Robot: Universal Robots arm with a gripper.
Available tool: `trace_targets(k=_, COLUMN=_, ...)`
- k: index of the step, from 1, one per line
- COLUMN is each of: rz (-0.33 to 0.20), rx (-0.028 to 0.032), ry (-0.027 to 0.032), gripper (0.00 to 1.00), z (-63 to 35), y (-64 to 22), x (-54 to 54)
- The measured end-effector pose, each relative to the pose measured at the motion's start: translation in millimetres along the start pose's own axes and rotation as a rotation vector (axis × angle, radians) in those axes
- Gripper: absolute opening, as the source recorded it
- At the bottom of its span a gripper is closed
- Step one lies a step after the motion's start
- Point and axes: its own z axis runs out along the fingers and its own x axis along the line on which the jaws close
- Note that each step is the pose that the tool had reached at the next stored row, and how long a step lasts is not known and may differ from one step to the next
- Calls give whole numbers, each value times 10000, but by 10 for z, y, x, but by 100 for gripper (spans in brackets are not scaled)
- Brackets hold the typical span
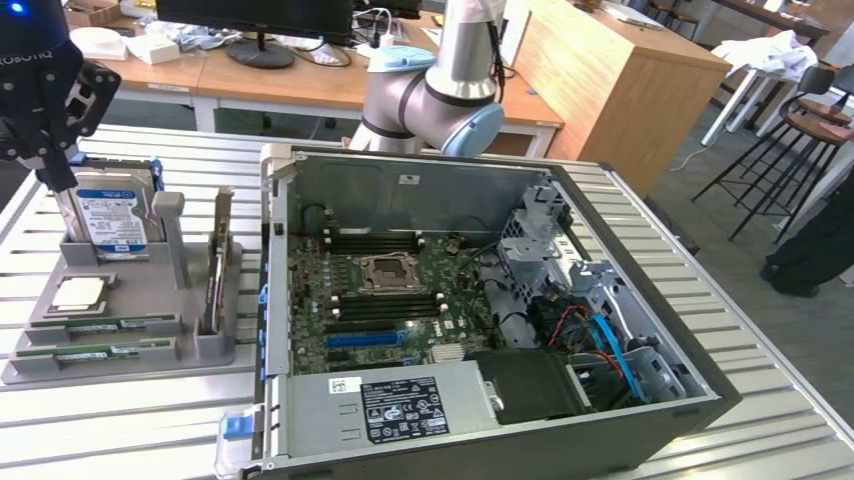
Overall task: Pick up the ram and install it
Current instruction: 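Pick up the ram and move it above insertion slot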
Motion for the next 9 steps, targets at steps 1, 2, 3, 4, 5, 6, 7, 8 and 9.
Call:
trace_targets(k=1, rz=-180, rx=-5, ry=9, gripper=10, z=0, y=0, x=0)
trace_targets(k=2, rz=-360, rx=-8, ry=16, gripper=10, z=1, y=0, x=0)
trace_targets(k=3, rz=-551, rx=-12, ry=24, gripper=10, z=2, y=0, x=0)
trace_targets(k=4, rz=-730, rx=-17, ry=34, gripper=10, z=1, y=0, x=0)
trace_targets(k=5, rz=-915, rx=-21, ry=41, gripper=10, z=2, y=0, x=0)
trace_targets(k=6, rz=-1095, rx=-25, ry=49, gripper=10, z=3, y=0, x=0)
trace_targets(k=7, rz=-1269, rx=-29, ry=57, gripper=10, z=4, y=0, x=0)
trace_targets(k=8, rz=-1448, rx=-34, ry=65, gripper=10, z=4, y=0, x=0)
trace_targets(k=9, rz=-1628, rx=-38, ry=73, gripper=10, z=5, y=0, x=0)
